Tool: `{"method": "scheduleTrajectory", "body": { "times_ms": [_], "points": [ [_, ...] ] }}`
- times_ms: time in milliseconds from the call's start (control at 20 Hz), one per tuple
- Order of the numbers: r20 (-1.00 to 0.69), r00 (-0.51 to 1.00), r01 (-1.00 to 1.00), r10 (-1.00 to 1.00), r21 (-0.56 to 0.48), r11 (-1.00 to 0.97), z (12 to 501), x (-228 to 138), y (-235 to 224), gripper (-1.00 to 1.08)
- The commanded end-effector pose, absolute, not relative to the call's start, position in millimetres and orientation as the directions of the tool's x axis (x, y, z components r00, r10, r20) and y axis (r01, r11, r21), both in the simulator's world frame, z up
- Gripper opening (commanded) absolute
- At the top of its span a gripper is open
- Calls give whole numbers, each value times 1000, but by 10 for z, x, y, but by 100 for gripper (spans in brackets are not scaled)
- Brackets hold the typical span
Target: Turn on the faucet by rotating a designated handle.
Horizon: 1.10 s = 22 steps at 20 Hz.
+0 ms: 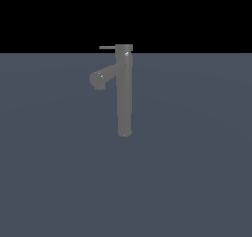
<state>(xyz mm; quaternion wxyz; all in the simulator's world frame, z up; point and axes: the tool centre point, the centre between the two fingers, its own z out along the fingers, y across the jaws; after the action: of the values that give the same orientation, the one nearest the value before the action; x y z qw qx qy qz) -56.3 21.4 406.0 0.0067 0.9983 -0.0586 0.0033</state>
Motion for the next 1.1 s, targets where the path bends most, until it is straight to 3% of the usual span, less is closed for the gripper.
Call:
{"method": "scheduleTrajectory", "body": {
  "times_ms": [0, 500, 1050],
  "points": [
    [7, 991, -133, -133, 13, -991, 3908, -371, 250, -100],
    [3, 983, -185, -185, 6, -983, 3303, 215, 385, -100],
    [0, 978, -208, -208, 0, -978, 3004, 436, 448, -100]
  ]
}}
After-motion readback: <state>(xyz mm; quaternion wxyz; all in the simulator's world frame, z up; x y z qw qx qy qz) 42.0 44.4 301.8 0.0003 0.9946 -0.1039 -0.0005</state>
